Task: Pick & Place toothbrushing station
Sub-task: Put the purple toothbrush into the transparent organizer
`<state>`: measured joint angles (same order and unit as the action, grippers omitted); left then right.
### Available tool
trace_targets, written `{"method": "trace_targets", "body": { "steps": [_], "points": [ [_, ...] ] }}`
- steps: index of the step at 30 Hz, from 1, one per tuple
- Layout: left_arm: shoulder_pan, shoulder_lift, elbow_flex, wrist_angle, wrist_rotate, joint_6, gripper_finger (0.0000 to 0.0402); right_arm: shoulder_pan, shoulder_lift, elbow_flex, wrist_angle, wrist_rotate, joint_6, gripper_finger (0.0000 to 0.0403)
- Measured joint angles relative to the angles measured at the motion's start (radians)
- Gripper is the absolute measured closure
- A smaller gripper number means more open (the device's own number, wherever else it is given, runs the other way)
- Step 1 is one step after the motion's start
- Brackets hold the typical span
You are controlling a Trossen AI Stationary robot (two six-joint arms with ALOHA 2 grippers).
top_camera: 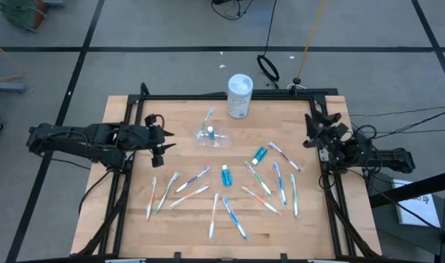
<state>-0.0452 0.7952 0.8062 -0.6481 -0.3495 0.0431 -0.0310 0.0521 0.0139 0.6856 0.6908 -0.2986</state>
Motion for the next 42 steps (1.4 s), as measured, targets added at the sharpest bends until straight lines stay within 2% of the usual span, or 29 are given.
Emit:
{"method": "trace_targets", "body": {
  "steps": [3, 6, 11, 13, 22, 25, 28, 31, 33, 39, 42],
  "points": [
    [0.000, 0.001, 0.000, 0.035, 0.000, 0.025, 0.0231, -0.016, 0.035, 0.000, -0.028, 0.019, 0.143, 0.0234],
    [0.000, 0.001, 0.000, 0.051, 0.000, 0.038, 0.0231, -0.033, 0.091, 0.001, -0.059, -0.022, 0.277, 0.0234],
    [0.001, 0.001, 0.000, 0.089, -0.001, 0.082, 0.0231, -0.049, 0.238, 0.057, -0.140, -0.302, 0.366, 0.0234],
    [0.004, 0.001, 0.000, 0.126, -0.001, 0.120, 0.0231, -0.047, 0.328, 0.083, -0.160, -0.352, 0.389, 0.0234],
    [0.031, 0.001, 0.000, 0.206, -0.001, 0.210, 0.0231, -0.033, 0.842, 0.185, 0.060, -0.351, 0.419, 0.0234],
    [0.046, 0.001, 0.000, 0.217, -0.001, 0.248, 0.0231, -0.033, 0.980, 0.231, 0.072, -0.369, 0.429, 0.0234],
    [0.065, 0.001, 0.000, 0.236, 0.000, 0.266, 0.0231, -0.033, 1.080, 0.255, 0.068, -0.431, 0.403, 0.0234],
    [0.080, 0.001, 0.000, 0.231, 0.000, 0.265, 0.0231, -0.037, 1.121, 0.273, 0.072, -0.425, 0.418, 0.0234],
    [0.087, 0.001, 0.000, 0.231, 0.002, 0.263, 0.0231, -0.042, 1.126, 0.270, 0.008, -0.425, 0.435, 0.0234],
    [0.102, 0.001, 0.000, 0.218, 0.010, 0.204, 0.0231, -0.047, 1.030, 0.269, -0.337, -0.420, 0.502, 0.0234],
    [0.103, 0.001, 0.000, 0.211, 0.009, 0.187, 0.0231, -0.047, 0.966, 0.271, -0.479, -0.347, 0.568, 0.0234]
  ]
}}
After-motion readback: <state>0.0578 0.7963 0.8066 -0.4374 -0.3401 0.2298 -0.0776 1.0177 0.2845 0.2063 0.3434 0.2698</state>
